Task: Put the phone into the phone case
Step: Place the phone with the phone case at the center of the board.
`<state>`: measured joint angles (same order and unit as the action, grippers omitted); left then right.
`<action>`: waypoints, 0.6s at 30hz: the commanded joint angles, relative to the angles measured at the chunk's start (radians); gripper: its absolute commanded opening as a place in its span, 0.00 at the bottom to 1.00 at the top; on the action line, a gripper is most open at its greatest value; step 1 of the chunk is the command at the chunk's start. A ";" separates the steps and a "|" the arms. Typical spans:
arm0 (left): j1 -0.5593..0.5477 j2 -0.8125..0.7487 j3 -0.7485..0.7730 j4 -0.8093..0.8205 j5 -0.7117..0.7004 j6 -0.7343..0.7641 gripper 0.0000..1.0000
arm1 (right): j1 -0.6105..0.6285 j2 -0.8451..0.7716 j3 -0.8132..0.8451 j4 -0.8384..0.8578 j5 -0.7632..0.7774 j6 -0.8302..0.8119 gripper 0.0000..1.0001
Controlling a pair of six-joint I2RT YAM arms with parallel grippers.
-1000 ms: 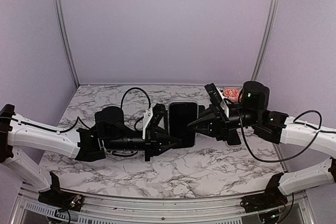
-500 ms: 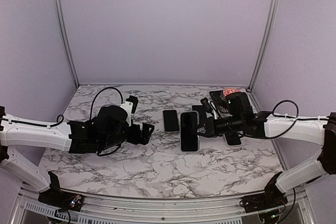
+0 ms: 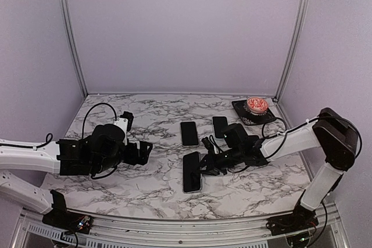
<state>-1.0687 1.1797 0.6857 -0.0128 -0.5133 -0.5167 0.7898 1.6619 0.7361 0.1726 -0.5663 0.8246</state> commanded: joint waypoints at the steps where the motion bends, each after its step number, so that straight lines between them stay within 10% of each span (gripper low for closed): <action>1: 0.000 -0.042 -0.021 -0.030 -0.040 -0.001 0.99 | 0.003 0.078 0.076 0.034 -0.027 0.004 0.00; 6: 0.000 -0.044 -0.020 -0.032 -0.036 0.005 0.99 | -0.005 0.109 0.127 -0.122 0.047 -0.090 0.30; 18: 0.002 -0.081 -0.008 -0.064 -0.095 0.010 0.99 | -0.005 -0.061 0.122 -0.313 0.259 -0.154 0.44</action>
<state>-1.0683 1.1385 0.6697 -0.0334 -0.5575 -0.5125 0.7860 1.6913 0.8280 -0.0334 -0.4137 0.7269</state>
